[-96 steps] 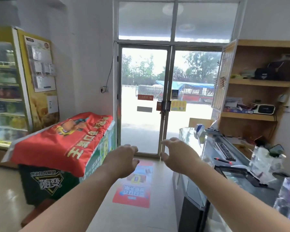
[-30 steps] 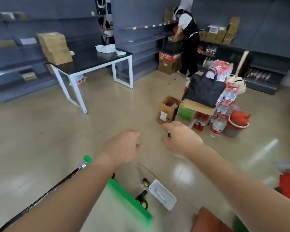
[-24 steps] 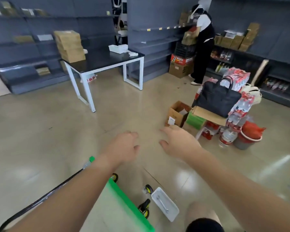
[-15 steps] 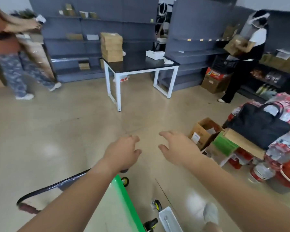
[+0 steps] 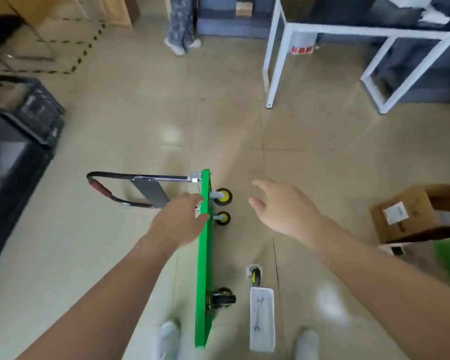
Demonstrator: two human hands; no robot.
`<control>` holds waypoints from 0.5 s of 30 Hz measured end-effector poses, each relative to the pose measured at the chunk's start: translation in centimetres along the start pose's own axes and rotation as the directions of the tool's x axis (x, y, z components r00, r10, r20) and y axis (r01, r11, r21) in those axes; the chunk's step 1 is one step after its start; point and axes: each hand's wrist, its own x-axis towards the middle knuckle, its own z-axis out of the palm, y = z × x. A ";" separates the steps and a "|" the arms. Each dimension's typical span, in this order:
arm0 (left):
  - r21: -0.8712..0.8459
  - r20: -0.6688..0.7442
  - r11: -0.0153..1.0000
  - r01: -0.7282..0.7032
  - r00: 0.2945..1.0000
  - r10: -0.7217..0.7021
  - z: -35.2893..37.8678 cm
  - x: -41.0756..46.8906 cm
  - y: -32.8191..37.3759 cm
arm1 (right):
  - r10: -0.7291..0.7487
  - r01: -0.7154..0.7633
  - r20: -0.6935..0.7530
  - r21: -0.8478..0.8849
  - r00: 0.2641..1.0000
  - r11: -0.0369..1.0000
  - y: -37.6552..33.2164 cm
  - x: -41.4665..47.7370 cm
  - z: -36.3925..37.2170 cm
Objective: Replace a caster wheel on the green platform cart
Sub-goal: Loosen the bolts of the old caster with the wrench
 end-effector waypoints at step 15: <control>-0.053 -0.073 0.992 0.114 0.990 -0.118 27.8 6.6 -13.7 | 0.007 -0.017 0.075 0.121 0.997 0.992 9.8 5.6 35.5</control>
